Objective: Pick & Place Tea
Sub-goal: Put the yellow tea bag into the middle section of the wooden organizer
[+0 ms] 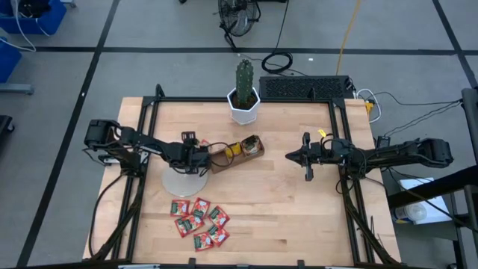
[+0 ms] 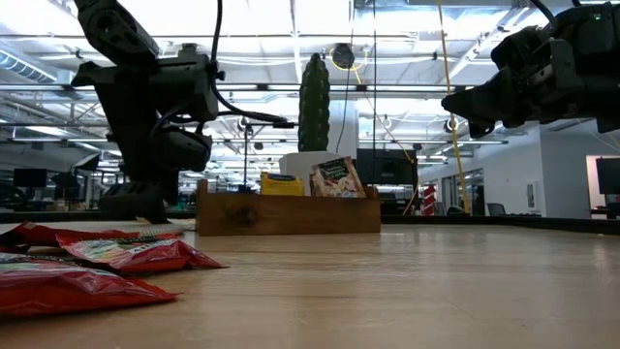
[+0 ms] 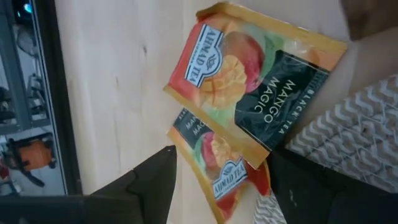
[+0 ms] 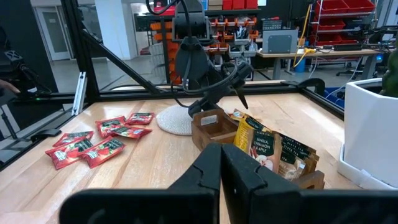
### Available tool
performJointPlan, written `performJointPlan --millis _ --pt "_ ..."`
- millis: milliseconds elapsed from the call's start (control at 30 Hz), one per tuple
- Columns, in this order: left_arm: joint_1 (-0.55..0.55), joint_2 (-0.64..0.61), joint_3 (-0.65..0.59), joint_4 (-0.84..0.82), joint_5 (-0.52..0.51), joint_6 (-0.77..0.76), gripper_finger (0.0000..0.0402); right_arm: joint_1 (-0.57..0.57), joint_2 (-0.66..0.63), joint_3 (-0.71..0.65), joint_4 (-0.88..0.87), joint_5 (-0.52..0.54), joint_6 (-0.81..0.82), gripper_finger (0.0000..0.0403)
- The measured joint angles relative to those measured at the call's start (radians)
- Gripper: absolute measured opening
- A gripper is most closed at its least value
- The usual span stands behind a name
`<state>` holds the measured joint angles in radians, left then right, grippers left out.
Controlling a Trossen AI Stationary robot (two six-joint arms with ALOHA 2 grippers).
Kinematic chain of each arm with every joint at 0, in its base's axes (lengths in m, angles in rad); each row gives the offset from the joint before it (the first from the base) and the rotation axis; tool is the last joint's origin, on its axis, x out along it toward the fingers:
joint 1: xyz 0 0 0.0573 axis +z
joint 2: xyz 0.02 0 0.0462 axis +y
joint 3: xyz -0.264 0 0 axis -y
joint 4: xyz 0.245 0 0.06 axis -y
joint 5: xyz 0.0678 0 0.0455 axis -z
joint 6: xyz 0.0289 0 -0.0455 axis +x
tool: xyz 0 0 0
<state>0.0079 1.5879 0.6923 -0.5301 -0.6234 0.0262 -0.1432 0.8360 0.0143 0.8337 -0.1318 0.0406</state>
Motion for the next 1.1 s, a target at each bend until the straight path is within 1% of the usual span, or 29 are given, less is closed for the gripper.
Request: performJointPlan --millis 133,233,333,567,600,900,1000,1100 --pt "0.000 0.000 -0.001 0.043 -0.001 0.045 0.0241 0.000 0.000 0.000 0.000 0.000 0.000 0.0000" --pt "0.000 0.001 -0.001 0.076 0.002 0.072 0.0213 0.000 0.000 0.000 0.000 0.000 0.000 0.0000" --pt "0.000 0.001 -0.001 0.096 0.002 0.085 0.0165 0.000 0.000 0.000 0.000 0.000 0.000 0.0000" --pt "0.014 0.001 -0.001 0.095 0.006 0.072 0.0021 0.000 0.000 0.000 0.000 0.000 0.000 0.0000" --pt "0.018 0.001 -0.001 0.093 0.005 0.064 0.0011 0.000 0.000 0.000 0.000 0.000 0.000 0.0000" --pt "0.022 0.001 0.015 0.083 -0.014 0.070 0.0003 0.000 0.000 0.000 0.000 0.000 0.000 0.0000" --pt "0.008 0.001 0.051 0.057 -0.018 0.071 0.0002 0.000 0.000 0.000 0.000 0.000 0.000 0.0000" --pt "-0.011 0.001 0.118 -0.017 -0.058 0.066 0.0002 0.000 0.000 0.000 0.000 0.000 0.000 0.0000"
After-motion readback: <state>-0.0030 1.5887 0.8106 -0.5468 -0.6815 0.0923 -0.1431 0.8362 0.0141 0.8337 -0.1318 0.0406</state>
